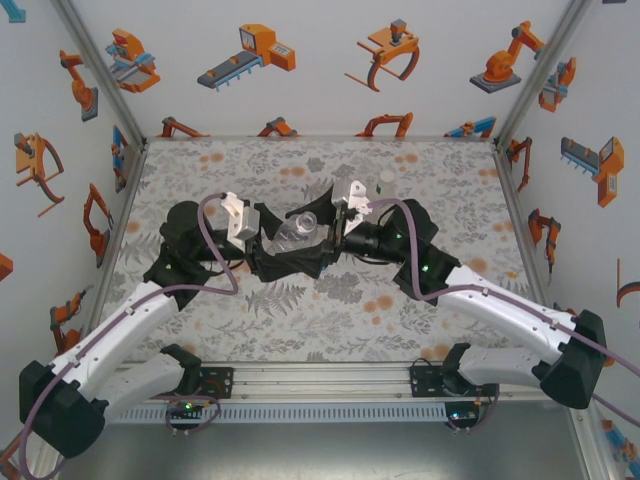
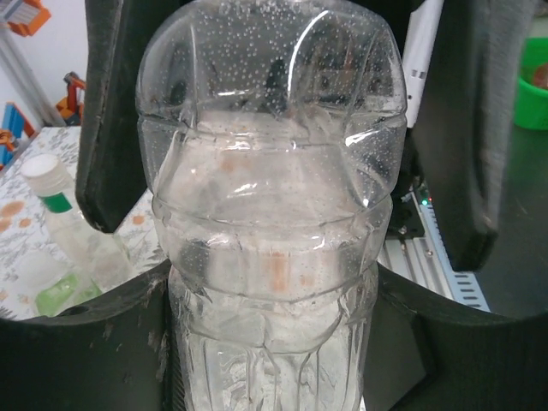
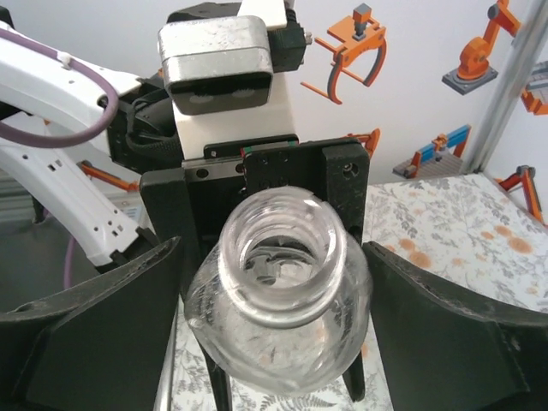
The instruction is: Screw on the bottle caps
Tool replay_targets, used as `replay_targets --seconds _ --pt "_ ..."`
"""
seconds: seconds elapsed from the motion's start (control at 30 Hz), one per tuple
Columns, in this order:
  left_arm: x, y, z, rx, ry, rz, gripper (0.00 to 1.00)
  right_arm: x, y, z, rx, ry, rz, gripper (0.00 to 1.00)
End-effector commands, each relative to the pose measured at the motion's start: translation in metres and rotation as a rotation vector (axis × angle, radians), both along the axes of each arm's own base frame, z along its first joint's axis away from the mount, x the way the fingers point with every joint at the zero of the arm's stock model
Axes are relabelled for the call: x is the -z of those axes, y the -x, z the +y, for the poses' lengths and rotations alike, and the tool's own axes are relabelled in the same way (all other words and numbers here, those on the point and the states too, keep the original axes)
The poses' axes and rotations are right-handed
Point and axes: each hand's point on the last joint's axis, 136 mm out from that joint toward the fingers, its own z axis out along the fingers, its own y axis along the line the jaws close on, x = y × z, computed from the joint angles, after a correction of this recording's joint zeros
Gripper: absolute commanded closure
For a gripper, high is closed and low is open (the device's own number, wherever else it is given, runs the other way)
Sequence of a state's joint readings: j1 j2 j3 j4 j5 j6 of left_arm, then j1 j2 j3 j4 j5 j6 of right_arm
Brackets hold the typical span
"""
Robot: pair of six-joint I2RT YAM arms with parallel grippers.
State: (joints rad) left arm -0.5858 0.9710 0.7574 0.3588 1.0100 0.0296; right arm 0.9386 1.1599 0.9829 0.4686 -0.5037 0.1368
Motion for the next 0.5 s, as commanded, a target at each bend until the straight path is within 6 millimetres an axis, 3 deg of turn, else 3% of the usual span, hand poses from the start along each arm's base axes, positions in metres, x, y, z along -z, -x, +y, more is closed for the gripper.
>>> replay_targets --seconds 0.0,0.33,0.47 --pt "-0.009 -0.014 0.006 -0.095 0.01 -0.003 0.59 -0.013 0.0 -0.013 0.062 -0.004 -0.024 0.2" --pt "-0.02 -0.048 0.028 -0.302 0.041 0.033 0.82 -0.01 -0.036 -0.064 0.412 0.061 0.018 0.18" --pt "-0.025 -0.062 0.036 -0.358 0.052 0.093 0.9 0.018 -0.066 -0.087 0.607 0.146 0.138 0.2"
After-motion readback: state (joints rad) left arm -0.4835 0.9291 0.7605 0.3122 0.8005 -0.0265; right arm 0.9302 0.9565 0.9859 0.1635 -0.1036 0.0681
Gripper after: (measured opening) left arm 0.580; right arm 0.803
